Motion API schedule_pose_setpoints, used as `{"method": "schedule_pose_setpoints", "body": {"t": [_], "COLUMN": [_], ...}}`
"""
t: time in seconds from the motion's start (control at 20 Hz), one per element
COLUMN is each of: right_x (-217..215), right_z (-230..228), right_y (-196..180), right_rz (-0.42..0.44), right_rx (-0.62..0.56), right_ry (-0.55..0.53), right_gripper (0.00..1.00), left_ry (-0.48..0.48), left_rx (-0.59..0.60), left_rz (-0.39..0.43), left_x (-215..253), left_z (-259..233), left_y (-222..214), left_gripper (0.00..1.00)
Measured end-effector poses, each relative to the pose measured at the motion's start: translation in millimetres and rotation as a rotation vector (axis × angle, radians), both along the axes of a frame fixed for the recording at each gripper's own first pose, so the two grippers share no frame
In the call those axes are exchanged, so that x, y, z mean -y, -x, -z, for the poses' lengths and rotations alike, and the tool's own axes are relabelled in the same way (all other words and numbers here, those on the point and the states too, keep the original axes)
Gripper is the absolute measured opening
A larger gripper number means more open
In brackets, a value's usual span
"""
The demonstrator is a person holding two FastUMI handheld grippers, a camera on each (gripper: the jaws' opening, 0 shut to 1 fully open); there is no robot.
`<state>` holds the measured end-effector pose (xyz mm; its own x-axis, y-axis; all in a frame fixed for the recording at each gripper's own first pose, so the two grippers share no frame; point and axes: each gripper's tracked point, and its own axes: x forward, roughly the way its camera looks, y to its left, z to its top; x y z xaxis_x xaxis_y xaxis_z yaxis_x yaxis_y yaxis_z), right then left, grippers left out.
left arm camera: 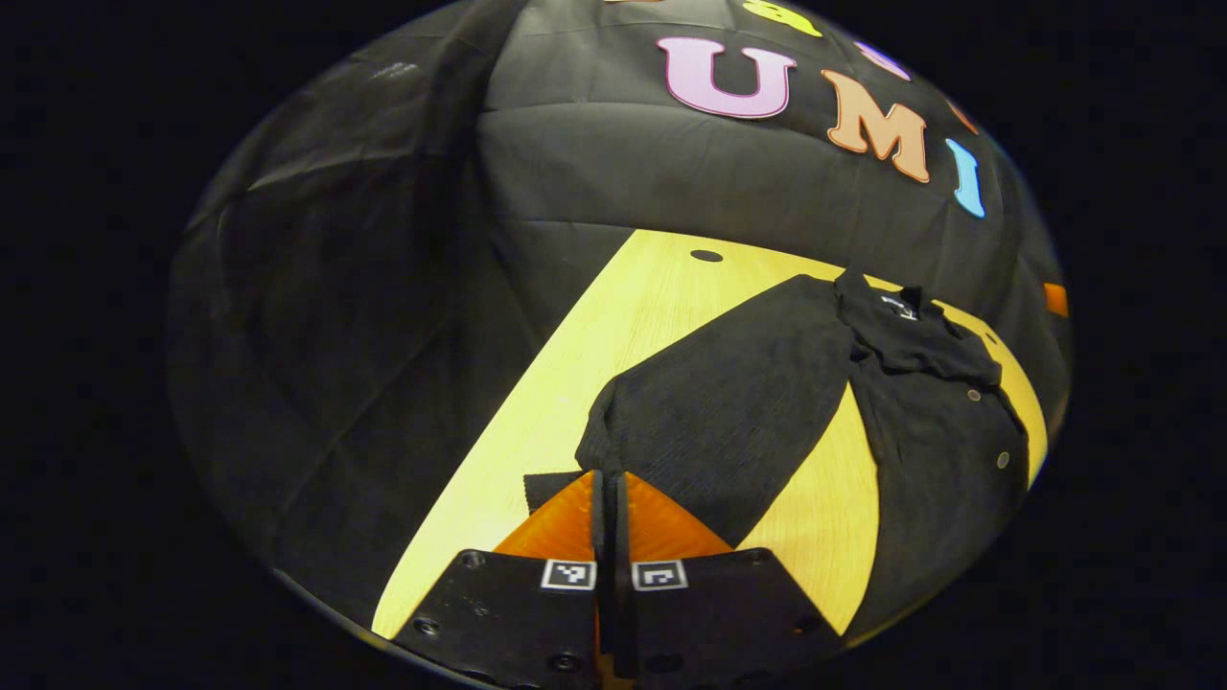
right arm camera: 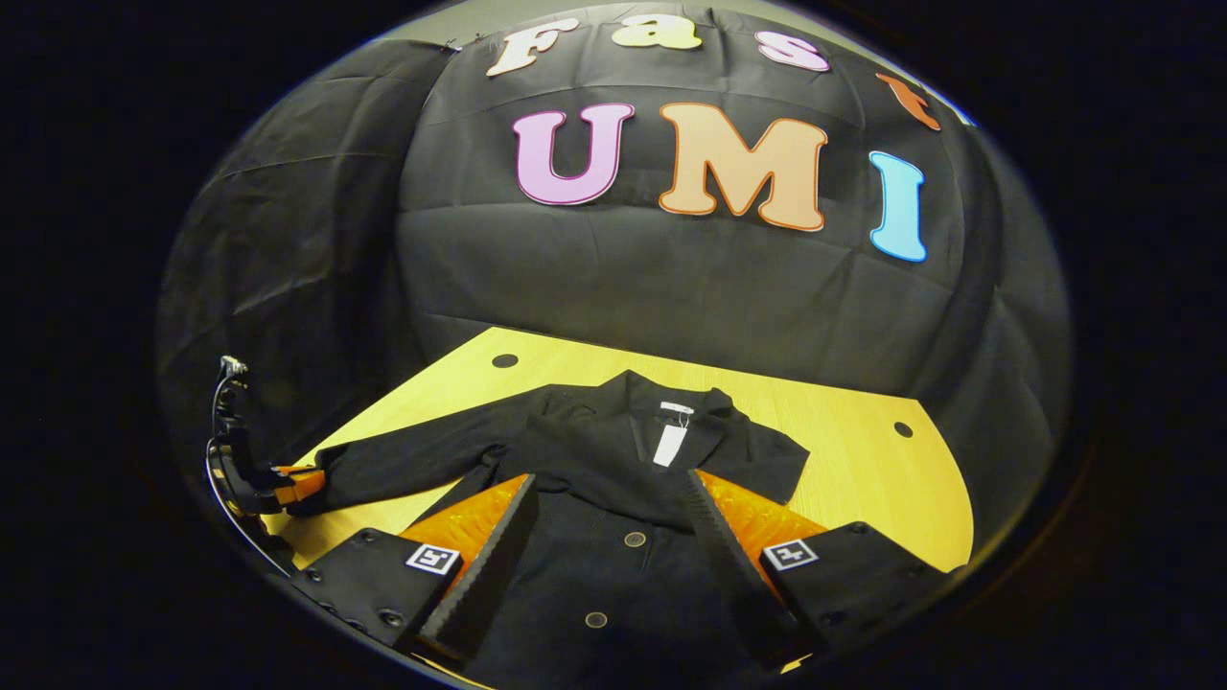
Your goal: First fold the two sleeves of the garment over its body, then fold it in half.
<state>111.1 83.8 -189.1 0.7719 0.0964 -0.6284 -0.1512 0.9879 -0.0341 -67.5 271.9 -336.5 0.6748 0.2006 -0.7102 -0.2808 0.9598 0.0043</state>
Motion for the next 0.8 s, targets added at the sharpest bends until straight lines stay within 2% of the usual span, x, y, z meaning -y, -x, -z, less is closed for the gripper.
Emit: {"method": "schedule_pose_setpoints", "body": {"t": [0.15, 0.25, 0.8], "right_x": [12.8, 20.8, 69.6], "right_z": [-10.5, -15.6, -29.2], "right_y": [2.0, 3.4, 16.8], "right_rz": [0.004, 0.005, 0.035], "right_rx": [0.028, 0.044, 0.096], "right_ry": [0.010, 0.004, -0.051], "right_gripper": [0.99, 0.99, 0.99], "left_ry": [0.098, 0.088, 0.056], "left_rx": [0.019, 0.080, 0.220], "left_rz": [-0.047, -0.043, 0.121], "left_x": [8.6, 14.7, 106.7], "left_z": [-9.6, -29.3, -121.3], "left_y": [-2.3, -10.9, -74.7], "left_gripper": [0.00, 0.00, 0.00]}}
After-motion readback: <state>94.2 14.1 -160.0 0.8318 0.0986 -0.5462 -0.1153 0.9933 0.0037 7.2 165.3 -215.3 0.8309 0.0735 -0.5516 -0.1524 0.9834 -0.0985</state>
